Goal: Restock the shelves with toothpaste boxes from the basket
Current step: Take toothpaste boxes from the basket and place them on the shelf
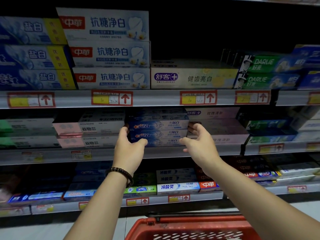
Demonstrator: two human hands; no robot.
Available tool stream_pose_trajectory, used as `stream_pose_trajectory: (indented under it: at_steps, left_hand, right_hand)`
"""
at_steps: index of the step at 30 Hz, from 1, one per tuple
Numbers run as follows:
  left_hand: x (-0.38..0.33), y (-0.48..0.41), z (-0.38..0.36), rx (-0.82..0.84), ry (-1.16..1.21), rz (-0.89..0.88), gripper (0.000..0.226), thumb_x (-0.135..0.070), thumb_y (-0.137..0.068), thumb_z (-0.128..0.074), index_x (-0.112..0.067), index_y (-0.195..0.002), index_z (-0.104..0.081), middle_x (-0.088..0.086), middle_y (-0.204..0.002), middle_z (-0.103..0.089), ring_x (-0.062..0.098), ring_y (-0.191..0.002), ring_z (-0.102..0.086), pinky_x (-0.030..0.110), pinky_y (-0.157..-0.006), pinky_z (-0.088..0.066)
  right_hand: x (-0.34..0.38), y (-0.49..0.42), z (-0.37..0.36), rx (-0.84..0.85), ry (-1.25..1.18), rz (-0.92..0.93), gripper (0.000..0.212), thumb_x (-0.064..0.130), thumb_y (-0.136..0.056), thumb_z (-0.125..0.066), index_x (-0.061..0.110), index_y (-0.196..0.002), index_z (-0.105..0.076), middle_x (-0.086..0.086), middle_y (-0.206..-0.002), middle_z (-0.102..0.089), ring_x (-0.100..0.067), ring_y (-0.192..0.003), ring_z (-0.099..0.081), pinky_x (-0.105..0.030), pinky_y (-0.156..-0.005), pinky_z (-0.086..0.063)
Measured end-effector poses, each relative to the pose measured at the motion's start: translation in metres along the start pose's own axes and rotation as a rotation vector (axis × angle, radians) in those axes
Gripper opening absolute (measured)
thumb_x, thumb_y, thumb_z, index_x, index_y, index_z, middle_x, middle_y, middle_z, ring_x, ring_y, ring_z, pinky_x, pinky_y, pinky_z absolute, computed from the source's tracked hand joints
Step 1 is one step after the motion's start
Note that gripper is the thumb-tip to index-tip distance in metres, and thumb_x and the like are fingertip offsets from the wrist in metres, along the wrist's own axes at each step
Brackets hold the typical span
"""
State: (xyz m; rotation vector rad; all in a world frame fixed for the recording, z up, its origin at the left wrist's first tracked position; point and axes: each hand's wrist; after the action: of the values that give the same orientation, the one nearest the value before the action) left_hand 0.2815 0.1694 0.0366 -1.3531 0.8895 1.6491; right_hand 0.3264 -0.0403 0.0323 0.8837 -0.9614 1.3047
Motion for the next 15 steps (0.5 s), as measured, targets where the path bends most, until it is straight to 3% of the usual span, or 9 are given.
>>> stream_pose_trajectory:
  at_steps: [8, 10, 12, 15]
  left_hand:
    - [-0.001, -0.002, 0.001, 0.004, 0.007, -0.001, 0.073, -0.017, -0.092, -0.073, -0.028, -0.155, -0.037, -0.021, -0.115, -0.056, 0.021, -0.114, -0.063, 0.053, -0.100, -0.055]
    - [-0.001, -0.001, 0.000, -0.014, 0.006, -0.012, 0.075, -0.016, -0.092, -0.072, -0.027, -0.156, -0.035, -0.020, -0.122, -0.056, 0.021, -0.116, -0.062, 0.053, -0.100, -0.056]
    - [0.000, -0.001, 0.000, -0.043, 0.002, -0.022, 0.079, -0.016, -0.092, -0.072, -0.026, -0.159, -0.032, -0.010, -0.142, -0.051, 0.024, -0.123, -0.060, 0.053, -0.103, -0.055]
    - [0.002, 0.001, 0.001, -0.082, -0.007, -0.021, 0.078, -0.015, -0.092, -0.072, -0.025, -0.158, -0.033, 0.000, -0.153, -0.044, 0.027, -0.129, -0.056, 0.053, -0.104, -0.054]
  right_hand:
    - [0.001, 0.003, 0.003, 0.007, -0.008, 0.005, 0.090, 0.035, -0.083, -0.078, 0.028, -0.162, -0.035, 0.009, -0.154, -0.047, -0.022, -0.122, -0.065, -0.050, -0.106, -0.055]
    - [0.002, 0.005, 0.005, -0.001, -0.018, 0.008, 0.083, 0.028, -0.089, -0.078, 0.027, -0.161, -0.037, 0.015, -0.144, -0.046, -0.020, -0.120, -0.065, -0.050, -0.106, -0.055]
    - [0.001, 0.007, 0.006, -0.013, -0.029, 0.015, 0.074, 0.023, -0.091, -0.078, 0.028, -0.157, -0.042, 0.019, -0.138, -0.049, -0.017, -0.119, -0.064, -0.049, -0.104, -0.056]
    - [0.002, 0.013, 0.007, -0.027, -0.055, 0.019, 0.052, 0.019, -0.091, -0.077, 0.036, -0.135, -0.055, 0.024, -0.124, -0.060, -0.014, -0.116, -0.066, -0.049, -0.101, -0.059]
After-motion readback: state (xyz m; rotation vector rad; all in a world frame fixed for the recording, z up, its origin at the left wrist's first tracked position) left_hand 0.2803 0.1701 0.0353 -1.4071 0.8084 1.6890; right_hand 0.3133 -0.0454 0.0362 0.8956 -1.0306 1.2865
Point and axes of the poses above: each hand's wrist, its own y-axis away from the middle knuckle, its own z-axis out of the back of the hand, x = y × z
